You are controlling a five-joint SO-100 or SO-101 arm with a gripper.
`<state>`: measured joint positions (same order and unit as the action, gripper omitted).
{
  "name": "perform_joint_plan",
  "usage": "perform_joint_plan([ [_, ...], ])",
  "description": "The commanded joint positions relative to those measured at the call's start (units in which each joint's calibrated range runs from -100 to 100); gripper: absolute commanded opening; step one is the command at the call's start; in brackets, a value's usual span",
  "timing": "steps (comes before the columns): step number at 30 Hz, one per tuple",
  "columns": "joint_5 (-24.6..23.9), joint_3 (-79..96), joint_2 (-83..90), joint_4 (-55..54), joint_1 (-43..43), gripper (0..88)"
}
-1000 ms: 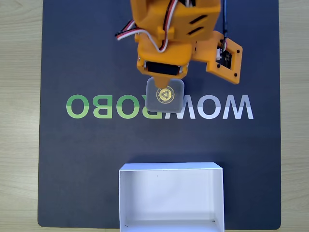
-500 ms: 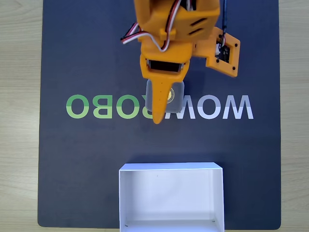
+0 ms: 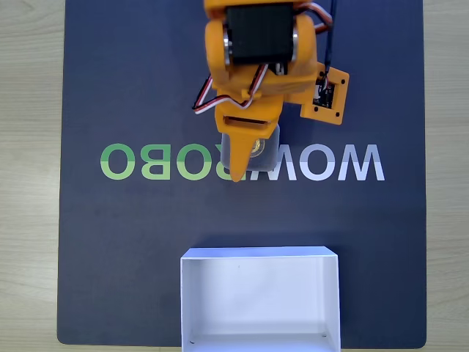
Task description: Grab the usb to bin
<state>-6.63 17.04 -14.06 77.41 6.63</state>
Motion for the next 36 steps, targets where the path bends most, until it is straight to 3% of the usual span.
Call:
perform_joint_plan([
  [1, 0.11, -5.65, -2.68, 0.15, 0.36, 50.8],
  [32, 0.11, -11.71, -16.76, -5.35, -1.33, 49.5],
  [36, 0.11, -11.8, -16.59, -5.52, -1.33, 38.4],
])
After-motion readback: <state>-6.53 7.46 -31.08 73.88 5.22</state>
